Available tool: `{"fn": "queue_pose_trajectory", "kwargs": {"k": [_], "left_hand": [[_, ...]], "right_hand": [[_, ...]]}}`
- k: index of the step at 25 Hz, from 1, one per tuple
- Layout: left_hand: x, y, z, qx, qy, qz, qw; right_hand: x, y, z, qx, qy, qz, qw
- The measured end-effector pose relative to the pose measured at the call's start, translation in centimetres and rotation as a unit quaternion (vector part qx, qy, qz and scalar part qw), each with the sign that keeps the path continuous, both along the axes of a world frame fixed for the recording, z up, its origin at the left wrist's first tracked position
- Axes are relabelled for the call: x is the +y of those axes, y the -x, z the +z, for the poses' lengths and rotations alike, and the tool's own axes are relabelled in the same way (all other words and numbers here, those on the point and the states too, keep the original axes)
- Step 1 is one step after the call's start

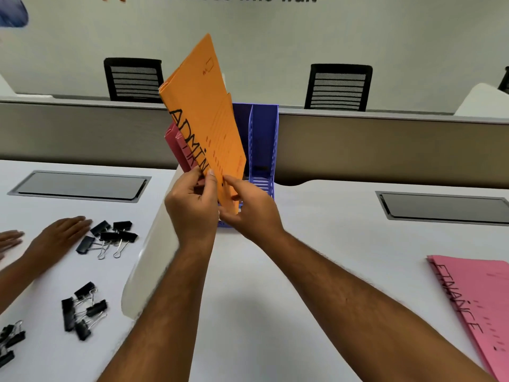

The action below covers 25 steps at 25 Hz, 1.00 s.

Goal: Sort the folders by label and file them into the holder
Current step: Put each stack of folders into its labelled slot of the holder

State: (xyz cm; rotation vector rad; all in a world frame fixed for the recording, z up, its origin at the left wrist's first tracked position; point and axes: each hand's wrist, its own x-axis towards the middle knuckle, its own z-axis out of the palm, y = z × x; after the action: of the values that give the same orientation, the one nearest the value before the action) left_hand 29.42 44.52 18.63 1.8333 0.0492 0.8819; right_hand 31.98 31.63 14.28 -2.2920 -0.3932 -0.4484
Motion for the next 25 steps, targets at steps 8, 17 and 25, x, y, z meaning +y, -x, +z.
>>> {"fn": "queue_pose_trajectory", "kwargs": {"k": [8,17,25], "left_hand": [[0.4,-6.4,-1.8,0.017,0.012,-0.015,1.000],[-0.8,-10.3,-4.8,0.049,0.074,-0.011,0.996],[-1.2,-10.1,-6.4,0.113,-0.017,0.061,0.992]], "right_hand": [[1.9,-6.6,-2.2,0.012,-0.005,-0.051,0.999],[1.2,-9.1,-5.7,0.104,-0.022,-0.106,0.989],[1.1,-9.5,-6.4,0.124,-0.005,-0.104,0.987]]}}
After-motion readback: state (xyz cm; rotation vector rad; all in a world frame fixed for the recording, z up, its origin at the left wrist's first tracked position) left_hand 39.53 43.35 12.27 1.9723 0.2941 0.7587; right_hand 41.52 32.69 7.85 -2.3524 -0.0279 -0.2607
